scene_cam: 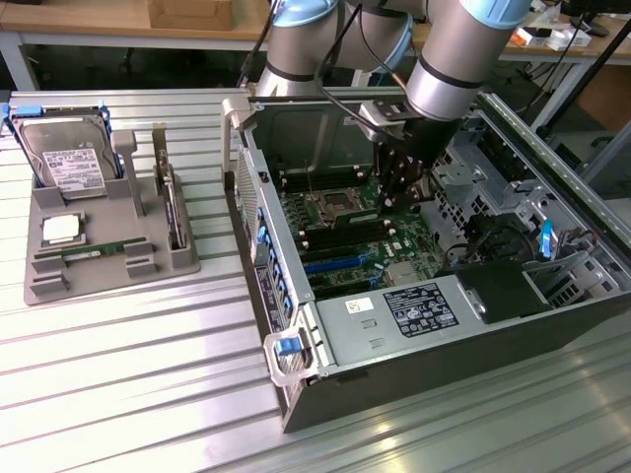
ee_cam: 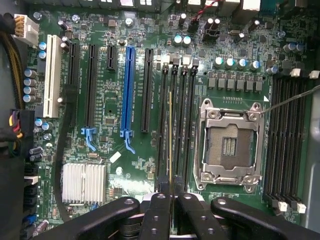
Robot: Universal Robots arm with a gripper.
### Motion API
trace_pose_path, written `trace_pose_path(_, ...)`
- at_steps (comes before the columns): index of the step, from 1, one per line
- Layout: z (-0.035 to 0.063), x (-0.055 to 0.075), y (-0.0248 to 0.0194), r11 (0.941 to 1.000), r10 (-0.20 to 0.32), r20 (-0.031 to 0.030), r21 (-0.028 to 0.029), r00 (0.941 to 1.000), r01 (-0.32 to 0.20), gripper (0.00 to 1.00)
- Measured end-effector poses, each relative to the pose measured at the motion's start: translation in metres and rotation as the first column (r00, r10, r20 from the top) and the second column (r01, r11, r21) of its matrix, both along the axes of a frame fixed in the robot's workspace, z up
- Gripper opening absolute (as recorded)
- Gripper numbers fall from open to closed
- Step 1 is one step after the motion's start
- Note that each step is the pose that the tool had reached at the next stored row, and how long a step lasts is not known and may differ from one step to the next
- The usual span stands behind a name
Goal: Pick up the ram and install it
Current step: 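Insert the ram into the slot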
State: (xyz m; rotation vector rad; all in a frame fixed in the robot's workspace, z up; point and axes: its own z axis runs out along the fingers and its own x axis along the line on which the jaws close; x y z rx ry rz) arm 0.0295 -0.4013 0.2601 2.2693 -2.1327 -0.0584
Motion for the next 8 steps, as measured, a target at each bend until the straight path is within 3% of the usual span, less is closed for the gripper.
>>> trace_pose_path(3,-0.0027,-0.001,0.0000,0.9995,-0.030,0.0000,-0.0051,0.9995,0.030,0.12)
trace_pose_path(8,-0.0036,-0.012,-0.0021,0.9993,-0.037,0.0004,-0.0062,0.9993,0.037,0.12)
